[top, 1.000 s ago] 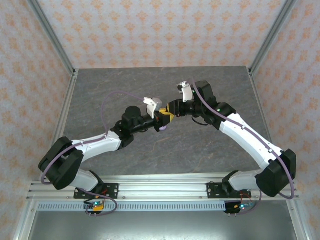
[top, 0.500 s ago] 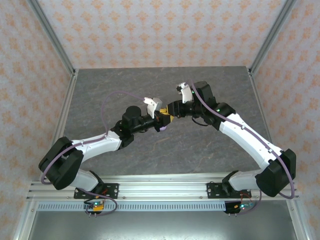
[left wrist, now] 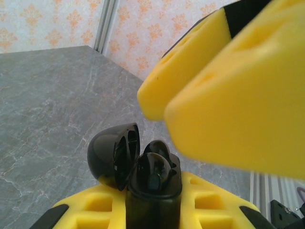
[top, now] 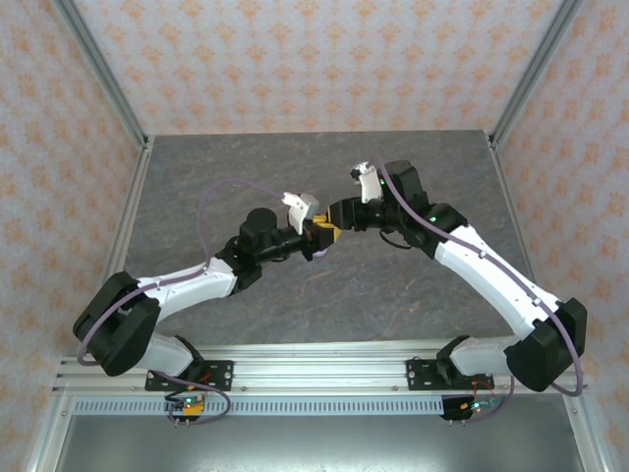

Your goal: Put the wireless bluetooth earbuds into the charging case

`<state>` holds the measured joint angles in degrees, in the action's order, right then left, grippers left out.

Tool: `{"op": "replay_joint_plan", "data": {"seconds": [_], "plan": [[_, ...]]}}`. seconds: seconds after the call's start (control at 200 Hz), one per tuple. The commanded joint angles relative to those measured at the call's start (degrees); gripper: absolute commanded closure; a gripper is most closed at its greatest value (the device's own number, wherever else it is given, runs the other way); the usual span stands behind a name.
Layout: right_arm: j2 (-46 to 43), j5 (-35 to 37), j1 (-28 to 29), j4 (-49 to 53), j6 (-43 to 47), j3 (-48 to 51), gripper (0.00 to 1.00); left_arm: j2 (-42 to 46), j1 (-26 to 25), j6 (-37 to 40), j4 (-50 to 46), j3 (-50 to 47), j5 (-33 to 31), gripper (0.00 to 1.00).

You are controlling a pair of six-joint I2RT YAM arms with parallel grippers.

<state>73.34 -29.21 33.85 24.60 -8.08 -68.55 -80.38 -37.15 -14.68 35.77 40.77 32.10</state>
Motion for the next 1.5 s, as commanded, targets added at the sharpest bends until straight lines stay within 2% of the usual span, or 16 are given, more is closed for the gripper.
{"op": "replay_joint_plan", "data": {"seconds": [0.0,0.12,0.23,0.39,0.501,0.651,0.906,1.497], "plan": [[-2.6,6.2,0.4,-0.8,-2.0,-0.9,0.54,3.7,-0.4,3.2,-2.7,-0.7,-1.1,0.8],[-3.0,11.5,0.4,-0.6,-3.5,-0.9,0.53,6.3,-0.4,4.6,-5.1,-2.2,-1.1,0.8],[-1.6,13.1,0.3,1.8,-3.5,-2.3,0.53,8.9,-0.4,6.4,-8.0,-2.9,-0.2,0.8],[1.3,13.8,0.4,5.3,-3.9,-5.0,0.6,12.5,-0.5,10.8,-10.0,-4.4,2.6,0.8],[2.7,11.5,0.4,6.3,-4.7,-6.5,0.72,13.8,-1.3,15.2,-13.1,-4.3,3.4,0.8],[4.4,6.0,0.3,7.6,-5.0,-8.6,0.81,13.8,-1.7,19.1,-18.0,-2.4,3.3,0.8],[8.8,1.4,0.4,13.4,-3.3,-11.9,0.84,12.8,-1.7,21.6,-20.3,-0.6,2.3,0.8],[11.9,-6.8,0.4,14.1,-2.9,-11.6,0.85,11.0,-1.7,22.1,-20.4,1.6,1.6,0.8]]}}
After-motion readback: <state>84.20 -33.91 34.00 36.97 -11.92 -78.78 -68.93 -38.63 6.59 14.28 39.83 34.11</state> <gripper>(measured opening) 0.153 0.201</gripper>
